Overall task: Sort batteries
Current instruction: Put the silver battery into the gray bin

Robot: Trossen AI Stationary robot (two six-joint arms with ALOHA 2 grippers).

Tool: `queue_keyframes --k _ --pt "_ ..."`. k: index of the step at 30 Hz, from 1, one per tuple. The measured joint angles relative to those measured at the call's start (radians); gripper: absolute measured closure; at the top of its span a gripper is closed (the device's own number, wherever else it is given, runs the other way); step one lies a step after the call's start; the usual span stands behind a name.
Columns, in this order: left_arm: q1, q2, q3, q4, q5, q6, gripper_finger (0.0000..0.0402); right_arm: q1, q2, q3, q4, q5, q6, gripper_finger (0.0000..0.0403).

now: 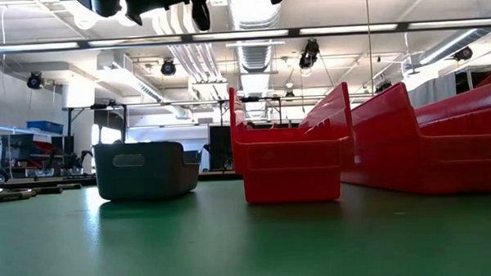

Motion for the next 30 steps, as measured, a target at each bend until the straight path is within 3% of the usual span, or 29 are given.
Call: queue_keyframes --k 6,14,21,30 --pt "0.002 -0.052 0.005 -0.199 -0.003 0.101 0.0389 0.000 0.000 -0.002 -0.054 -0.002 0.007 0.0288" --pt "-0.012 -0.158 0.008 -0.748 -0.024 0.389 0.0389 0.000 -0.044 -0.004 -0.125 0.031 -0.001 0.0207" --pt "-0.151 -0.132 -0.005 -1.183 -0.322 0.551 0.0389 -0.025 -0.071 -0.004 -0.206 0.148 -0.037 0.0187" --pt "-0.335 -0.042 -0.052 -1.222 -0.518 0.464 0.0389 -0.052 -0.124 -0.004 -0.333 0.147 -0.102 0.0192"
